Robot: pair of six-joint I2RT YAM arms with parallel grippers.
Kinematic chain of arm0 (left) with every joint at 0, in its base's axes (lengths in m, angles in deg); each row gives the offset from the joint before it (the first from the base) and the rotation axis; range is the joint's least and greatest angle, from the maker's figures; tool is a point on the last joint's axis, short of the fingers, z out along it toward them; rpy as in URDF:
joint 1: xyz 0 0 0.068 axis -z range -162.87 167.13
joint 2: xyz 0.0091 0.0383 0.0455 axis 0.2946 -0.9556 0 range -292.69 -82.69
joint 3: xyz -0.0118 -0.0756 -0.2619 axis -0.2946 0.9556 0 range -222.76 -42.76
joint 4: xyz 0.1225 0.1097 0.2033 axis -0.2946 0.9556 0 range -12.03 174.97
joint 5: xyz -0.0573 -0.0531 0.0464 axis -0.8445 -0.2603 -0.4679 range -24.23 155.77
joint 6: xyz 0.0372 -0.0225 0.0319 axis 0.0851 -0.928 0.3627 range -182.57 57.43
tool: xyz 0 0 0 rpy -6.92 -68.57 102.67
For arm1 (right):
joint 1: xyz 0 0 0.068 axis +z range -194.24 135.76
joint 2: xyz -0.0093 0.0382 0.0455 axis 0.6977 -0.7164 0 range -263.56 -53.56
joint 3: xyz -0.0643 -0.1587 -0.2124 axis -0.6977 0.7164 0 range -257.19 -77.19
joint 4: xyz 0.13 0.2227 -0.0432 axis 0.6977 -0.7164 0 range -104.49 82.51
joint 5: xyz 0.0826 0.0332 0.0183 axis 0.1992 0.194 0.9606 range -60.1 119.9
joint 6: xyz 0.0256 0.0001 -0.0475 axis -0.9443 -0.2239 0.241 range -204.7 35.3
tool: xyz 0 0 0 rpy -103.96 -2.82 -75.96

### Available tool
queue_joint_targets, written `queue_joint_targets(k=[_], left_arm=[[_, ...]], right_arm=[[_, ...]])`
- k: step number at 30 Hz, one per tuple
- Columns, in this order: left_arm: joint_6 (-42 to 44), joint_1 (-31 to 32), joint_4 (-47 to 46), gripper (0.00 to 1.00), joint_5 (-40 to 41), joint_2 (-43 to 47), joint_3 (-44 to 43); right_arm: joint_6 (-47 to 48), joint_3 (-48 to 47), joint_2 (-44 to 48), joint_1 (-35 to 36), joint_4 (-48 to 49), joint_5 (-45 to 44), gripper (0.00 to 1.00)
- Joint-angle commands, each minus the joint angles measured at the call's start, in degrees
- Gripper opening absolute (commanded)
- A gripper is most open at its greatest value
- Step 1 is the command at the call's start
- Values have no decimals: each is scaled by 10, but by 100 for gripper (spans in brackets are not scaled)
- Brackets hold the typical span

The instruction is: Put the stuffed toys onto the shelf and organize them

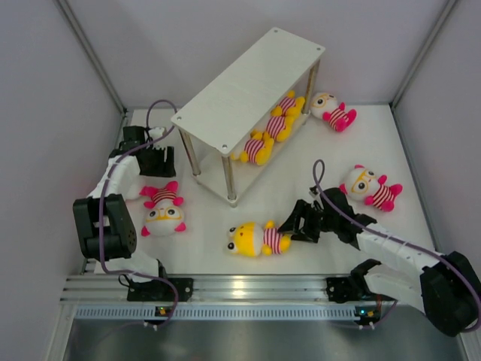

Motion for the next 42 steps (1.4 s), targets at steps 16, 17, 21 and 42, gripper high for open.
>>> queue_joint_targets(k=[16,17,21,42], left_arm=[[44,2,3,73,83,7,-45],[47,-2,3,73,94,7,-51],[38,-27,5,74,93,1,-77],[25,-32,5,73,60,-3,-63]], right_arm=[[9,-87,10,50,-1,-117,0],[22,-100,27,49,-43,-134,0],[39,-161,99,44,-93,-207,0],[168,-320,-1,78,177,-402,0]])
